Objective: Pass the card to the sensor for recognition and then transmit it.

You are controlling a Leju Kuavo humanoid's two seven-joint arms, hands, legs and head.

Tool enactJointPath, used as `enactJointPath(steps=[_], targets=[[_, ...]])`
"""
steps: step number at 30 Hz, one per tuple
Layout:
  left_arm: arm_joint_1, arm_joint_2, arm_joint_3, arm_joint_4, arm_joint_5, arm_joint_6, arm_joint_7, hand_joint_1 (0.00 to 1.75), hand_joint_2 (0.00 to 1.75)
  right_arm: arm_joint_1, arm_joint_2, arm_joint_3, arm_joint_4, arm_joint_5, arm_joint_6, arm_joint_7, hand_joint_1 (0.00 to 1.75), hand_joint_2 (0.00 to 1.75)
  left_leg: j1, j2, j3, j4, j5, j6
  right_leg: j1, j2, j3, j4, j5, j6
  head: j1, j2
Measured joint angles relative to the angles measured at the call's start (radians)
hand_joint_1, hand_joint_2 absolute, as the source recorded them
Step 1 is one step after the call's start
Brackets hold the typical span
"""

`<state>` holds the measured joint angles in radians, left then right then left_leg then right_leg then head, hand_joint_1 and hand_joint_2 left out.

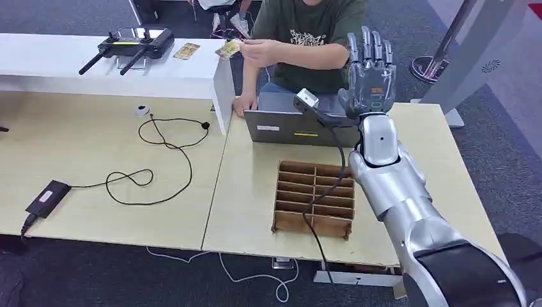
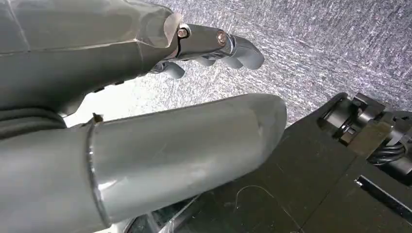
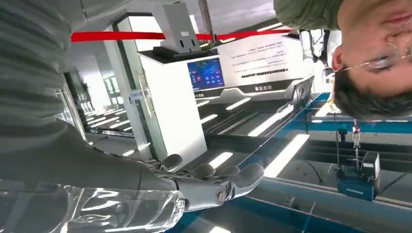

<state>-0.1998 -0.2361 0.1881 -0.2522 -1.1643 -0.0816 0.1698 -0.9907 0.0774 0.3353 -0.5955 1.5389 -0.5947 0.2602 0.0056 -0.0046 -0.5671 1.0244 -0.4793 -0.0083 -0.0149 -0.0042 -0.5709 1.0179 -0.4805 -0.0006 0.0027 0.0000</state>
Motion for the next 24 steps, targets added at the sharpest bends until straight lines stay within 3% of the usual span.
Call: enactJointPath(steps=[24], targets=[[0.000,0.007,-0.001,0.000,0.007,0.002,0.000,0.00,0.00,0.044,0.000,-0.009,-0.042,-0.001,-0.038,-0.054,0.00,1.75,0.000,0.000,0.000,0.000,0.000,0.000,0.000,0.000,0.000,0.000,0.000,0.000,0.000,0.000]])
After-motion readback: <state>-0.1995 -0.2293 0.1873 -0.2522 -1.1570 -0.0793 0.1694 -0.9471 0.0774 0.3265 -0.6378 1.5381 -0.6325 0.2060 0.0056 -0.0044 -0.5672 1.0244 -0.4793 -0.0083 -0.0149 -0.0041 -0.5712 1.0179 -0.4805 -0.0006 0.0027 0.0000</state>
